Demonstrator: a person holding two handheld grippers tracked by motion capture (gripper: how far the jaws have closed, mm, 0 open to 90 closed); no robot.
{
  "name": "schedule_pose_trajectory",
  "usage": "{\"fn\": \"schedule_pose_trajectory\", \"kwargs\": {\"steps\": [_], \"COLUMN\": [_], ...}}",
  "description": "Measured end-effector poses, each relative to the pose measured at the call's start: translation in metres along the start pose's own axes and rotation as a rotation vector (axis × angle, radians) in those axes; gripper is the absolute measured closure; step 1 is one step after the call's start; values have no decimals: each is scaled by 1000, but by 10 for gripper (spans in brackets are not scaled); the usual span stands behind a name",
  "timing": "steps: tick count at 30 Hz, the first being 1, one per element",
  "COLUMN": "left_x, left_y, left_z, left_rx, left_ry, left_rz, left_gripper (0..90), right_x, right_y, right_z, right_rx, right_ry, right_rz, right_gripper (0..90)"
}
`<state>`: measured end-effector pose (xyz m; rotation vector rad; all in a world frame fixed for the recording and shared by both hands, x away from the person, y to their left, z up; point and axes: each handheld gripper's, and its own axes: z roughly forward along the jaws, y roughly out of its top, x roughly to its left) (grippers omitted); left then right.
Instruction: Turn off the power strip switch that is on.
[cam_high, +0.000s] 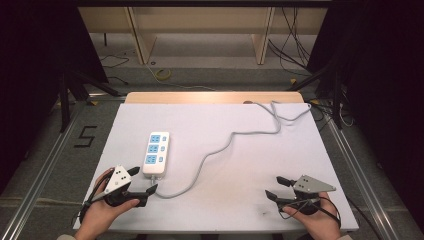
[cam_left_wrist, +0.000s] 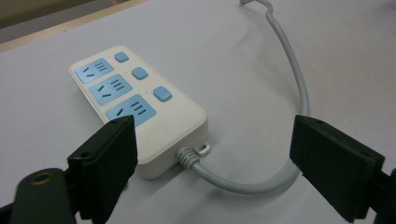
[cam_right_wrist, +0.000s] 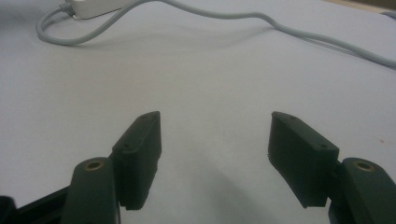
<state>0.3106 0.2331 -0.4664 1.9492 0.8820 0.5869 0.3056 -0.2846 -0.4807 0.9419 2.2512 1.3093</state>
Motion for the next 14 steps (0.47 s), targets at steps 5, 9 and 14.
{"fn": "schedule_pose_trajectory", "kwargs": {"steps": [5, 9, 14], "left_x": [0, 1, 0], "left_y": [0, -1, 0], "left_z": [1, 1, 3], "left_rx": [3, 7, 11], "left_ry": [7, 9, 4], "left_rz": [-1, 1, 19], "left_gripper": [139, 140, 140], "right_x": [0, 0, 0], "right_y": [0, 0, 0], "right_z": [0, 0, 0], "right_rx": [1, -2, 0], "right_ry": [3, 3, 6], "right_rz": [-3, -1, -3], "right_gripper": [359, 359, 359]}}
